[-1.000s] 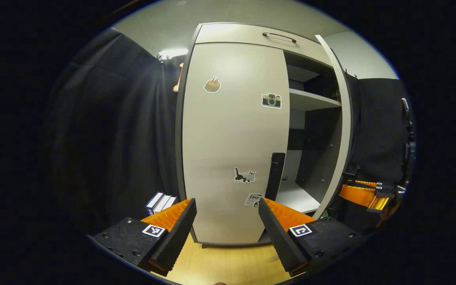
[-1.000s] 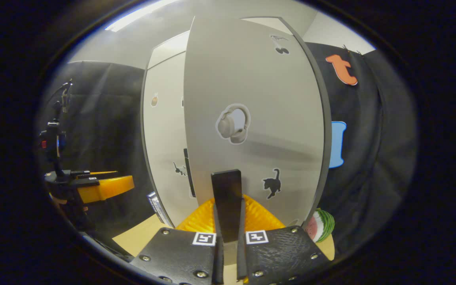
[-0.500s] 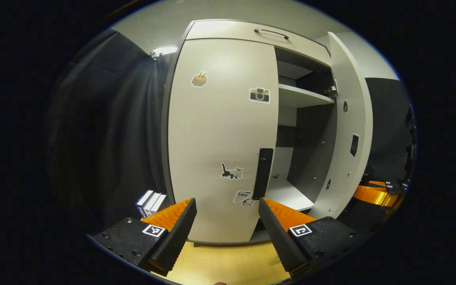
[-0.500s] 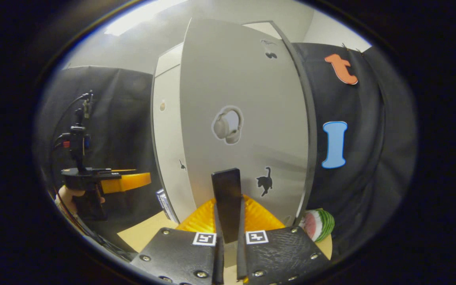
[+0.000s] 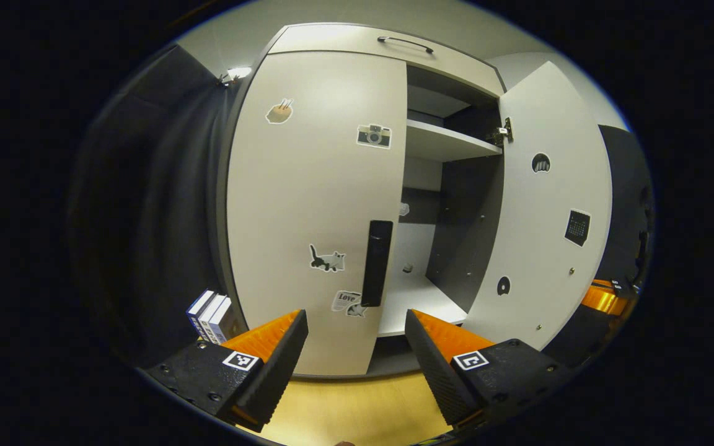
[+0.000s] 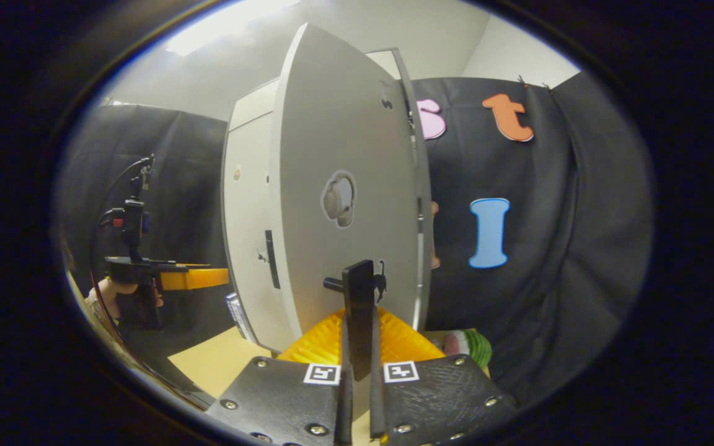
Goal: Open the right door of the double-door shoe cabinet with the right hand, and open the left door with the left hand.
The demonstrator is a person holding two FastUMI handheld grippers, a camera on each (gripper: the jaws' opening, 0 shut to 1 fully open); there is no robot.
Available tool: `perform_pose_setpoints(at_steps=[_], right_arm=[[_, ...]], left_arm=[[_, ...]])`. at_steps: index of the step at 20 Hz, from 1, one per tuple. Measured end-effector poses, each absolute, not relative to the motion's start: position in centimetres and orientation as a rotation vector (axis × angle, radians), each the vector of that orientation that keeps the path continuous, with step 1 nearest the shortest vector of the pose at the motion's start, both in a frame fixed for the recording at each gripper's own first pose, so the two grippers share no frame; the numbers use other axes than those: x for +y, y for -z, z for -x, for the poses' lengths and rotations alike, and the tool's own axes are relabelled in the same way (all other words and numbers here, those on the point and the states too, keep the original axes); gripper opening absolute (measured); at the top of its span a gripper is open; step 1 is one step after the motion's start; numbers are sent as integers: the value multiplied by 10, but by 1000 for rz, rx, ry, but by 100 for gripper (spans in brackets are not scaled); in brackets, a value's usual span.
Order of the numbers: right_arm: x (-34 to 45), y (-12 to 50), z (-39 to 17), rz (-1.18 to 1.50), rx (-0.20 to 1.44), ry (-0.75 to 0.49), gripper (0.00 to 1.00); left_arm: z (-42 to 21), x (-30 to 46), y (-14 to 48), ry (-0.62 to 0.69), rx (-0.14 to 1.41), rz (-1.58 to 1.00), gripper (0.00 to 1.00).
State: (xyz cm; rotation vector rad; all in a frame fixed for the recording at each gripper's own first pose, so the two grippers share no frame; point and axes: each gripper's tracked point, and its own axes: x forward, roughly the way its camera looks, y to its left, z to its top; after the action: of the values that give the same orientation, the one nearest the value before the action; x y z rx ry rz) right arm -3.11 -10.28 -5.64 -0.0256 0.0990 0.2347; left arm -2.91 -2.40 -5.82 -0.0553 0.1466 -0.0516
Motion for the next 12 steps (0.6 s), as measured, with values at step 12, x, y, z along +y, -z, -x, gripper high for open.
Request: perform_pose_setpoints(at_steps=[12], right_arm=[[-135,55,18,-42,85,-183,11]], left_arm=[[27,-63,66,101,161,48,99]])
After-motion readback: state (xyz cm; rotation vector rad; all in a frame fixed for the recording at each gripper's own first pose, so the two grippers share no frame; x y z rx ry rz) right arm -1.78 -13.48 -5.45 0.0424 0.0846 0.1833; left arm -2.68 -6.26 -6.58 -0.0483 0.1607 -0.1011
